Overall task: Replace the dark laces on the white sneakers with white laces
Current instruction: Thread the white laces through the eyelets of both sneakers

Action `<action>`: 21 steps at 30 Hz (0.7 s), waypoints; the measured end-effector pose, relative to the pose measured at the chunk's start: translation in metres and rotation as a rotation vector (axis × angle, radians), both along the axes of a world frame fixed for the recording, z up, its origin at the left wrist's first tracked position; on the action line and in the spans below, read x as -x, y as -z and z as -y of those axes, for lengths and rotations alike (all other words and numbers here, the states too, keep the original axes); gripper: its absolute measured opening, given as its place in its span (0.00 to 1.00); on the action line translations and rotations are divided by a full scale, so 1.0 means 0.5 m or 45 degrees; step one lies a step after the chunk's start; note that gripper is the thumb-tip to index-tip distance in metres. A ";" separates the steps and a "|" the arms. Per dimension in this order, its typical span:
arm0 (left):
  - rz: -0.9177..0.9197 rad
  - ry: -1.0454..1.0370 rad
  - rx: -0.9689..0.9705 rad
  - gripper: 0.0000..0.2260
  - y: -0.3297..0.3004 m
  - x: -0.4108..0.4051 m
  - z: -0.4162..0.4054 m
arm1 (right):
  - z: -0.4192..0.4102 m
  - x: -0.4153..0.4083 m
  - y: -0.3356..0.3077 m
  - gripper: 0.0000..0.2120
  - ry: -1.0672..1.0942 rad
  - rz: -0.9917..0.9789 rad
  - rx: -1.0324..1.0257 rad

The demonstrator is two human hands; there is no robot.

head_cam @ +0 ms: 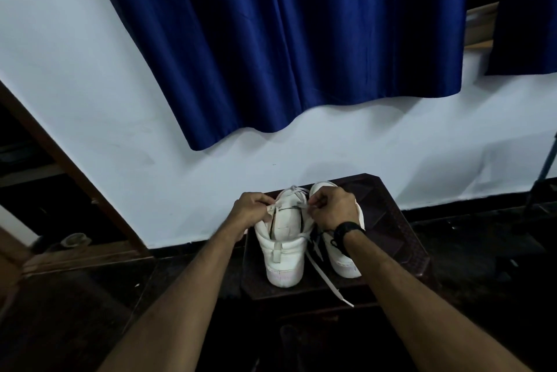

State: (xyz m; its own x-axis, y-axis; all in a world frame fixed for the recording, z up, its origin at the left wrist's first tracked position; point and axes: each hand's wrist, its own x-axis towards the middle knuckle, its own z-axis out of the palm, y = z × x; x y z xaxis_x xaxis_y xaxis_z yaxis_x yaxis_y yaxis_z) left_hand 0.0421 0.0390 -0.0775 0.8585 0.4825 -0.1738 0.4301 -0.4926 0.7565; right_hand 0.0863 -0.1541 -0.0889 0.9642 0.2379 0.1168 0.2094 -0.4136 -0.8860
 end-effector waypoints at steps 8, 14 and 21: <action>0.474 -0.307 0.681 0.15 0.065 0.040 0.017 | -0.022 0.005 -0.002 0.14 -0.148 0.240 0.318; 0.715 -0.465 0.729 0.20 0.102 0.029 0.030 | -0.081 0.003 -0.020 0.24 -0.378 0.695 0.955; 0.902 -0.499 0.873 0.19 0.124 0.032 0.034 | -0.115 -0.030 -0.031 0.27 -0.551 0.220 0.948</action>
